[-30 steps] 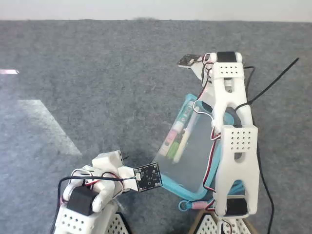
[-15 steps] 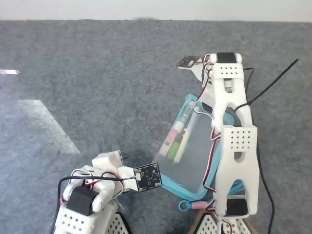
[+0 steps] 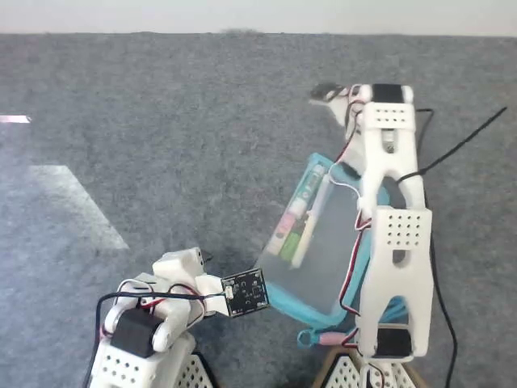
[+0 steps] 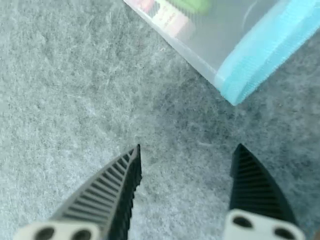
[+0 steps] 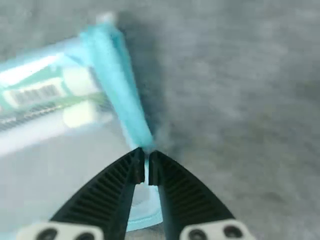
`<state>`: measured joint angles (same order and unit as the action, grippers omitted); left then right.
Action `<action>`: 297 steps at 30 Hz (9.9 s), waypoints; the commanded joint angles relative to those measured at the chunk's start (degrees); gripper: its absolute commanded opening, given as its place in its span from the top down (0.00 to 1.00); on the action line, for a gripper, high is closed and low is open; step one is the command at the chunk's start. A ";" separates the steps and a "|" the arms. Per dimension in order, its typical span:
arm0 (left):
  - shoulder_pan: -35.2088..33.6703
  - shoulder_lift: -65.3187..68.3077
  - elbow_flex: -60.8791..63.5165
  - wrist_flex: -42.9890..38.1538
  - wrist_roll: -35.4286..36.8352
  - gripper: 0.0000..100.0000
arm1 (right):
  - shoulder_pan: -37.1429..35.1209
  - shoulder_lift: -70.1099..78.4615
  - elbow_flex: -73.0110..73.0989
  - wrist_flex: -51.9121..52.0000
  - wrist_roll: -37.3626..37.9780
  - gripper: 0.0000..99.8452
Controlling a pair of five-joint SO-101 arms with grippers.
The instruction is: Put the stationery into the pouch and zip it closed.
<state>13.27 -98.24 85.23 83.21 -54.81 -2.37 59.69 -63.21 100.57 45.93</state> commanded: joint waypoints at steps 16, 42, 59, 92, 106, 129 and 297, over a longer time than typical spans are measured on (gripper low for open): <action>0.79 0.26 -0.13 -11.78 16.79 0.65 | 5.32 -15.87 5.71 2.59 -13.01 0.99; 12.92 0.09 11.56 -22.77 19.43 0.68 | 3.56 -54.55 78.07 -24.13 -17.49 0.99; 7.03 0.26 11.56 -23.82 17.85 0.68 | -1.98 -54.55 85.89 -26.95 -17.58 0.99; 7.38 35.52 -6.37 -32.35 25.32 0.66 | -5.23 -80.66 102.07 -33.01 -22.42 0.99; 5.27 56.35 -9.10 -41.14 18.64 0.68 | -2.68 -60.70 94.86 -35.74 -22.42 0.99; 6.95 57.32 -9.71 -45.80 21.01 0.68 | -3.21 -58.59 93.89 -35.30 -22.51 0.99; -50.81 77.10 -38.55 -28.57 18.99 0.87 | -26.95 -82.95 128.88 -74.24 10.90 0.99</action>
<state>-37.98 -21.05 47.60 54.11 -35.21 -28.13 -22.95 65.58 28.31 57.80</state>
